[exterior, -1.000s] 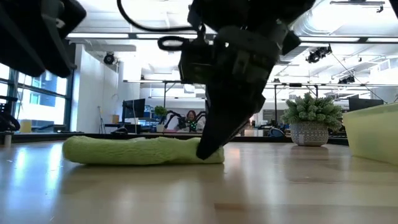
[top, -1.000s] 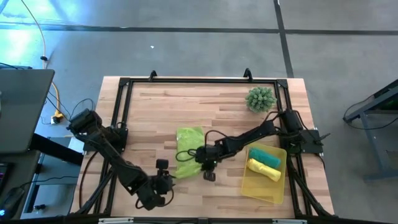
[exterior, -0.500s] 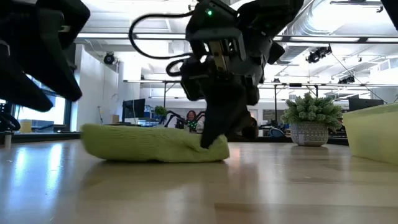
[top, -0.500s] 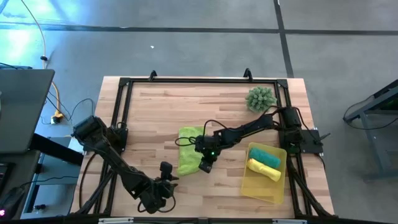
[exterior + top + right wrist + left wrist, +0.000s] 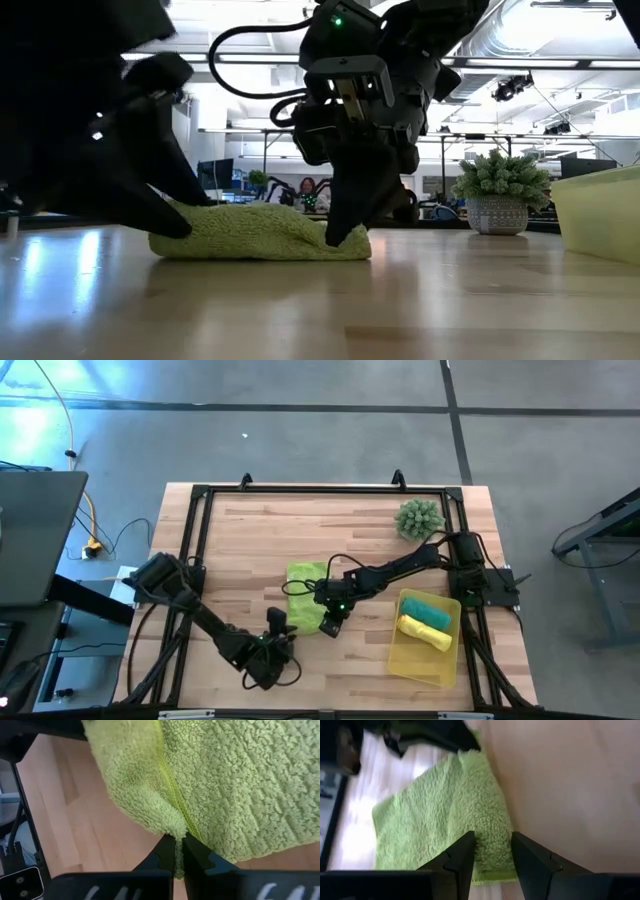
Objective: Roll microfiber towels into tight, uniform cylinder then place into a basket
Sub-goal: Roll the green microfiber cloth
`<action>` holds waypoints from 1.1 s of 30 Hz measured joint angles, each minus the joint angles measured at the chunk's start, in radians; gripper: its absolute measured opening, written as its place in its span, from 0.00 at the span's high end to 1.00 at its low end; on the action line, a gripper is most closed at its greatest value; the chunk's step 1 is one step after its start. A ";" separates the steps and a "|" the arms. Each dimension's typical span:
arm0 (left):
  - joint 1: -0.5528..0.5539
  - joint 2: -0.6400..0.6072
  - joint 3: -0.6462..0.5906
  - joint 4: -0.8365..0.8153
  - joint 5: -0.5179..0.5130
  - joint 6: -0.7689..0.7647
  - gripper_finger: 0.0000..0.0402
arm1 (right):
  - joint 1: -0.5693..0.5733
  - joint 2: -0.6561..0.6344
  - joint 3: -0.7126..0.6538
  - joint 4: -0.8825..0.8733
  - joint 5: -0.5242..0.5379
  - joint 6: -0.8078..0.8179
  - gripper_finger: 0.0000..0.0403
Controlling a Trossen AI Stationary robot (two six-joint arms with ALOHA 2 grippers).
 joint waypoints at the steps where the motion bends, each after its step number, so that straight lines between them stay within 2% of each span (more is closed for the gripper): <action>1: 0.009 0.000 0.000 -0.009 0.010 -0.015 0.70 | 0.000 0.000 0.000 -0.002 0.001 -0.001 1.00; 6: 0.048 0.000 0.000 -0.021 0.097 -0.048 0.75 | 0.000 0.000 0.001 -0.005 0.005 -0.019 1.00; 14: 0.078 -0.006 0.002 -0.020 0.233 -0.117 0.98 | 0.001 0.000 0.001 -0.007 0.009 -0.054 0.97; 24: 0.089 -0.114 0.000 -0.038 0.408 -0.310 0.99 | 0.005 -0.064 0.001 -0.016 0.020 -0.248 0.91; 30: 0.150 -0.130 -0.042 -0.046 0.488 -0.473 1.00 | 0.052 -0.109 0.001 -0.040 0.182 -0.466 0.88; 33: 0.188 -0.135 -0.095 0.003 0.526 -0.570 1.00 | 0.081 -0.114 0.001 -0.058 0.221 -0.541 0.86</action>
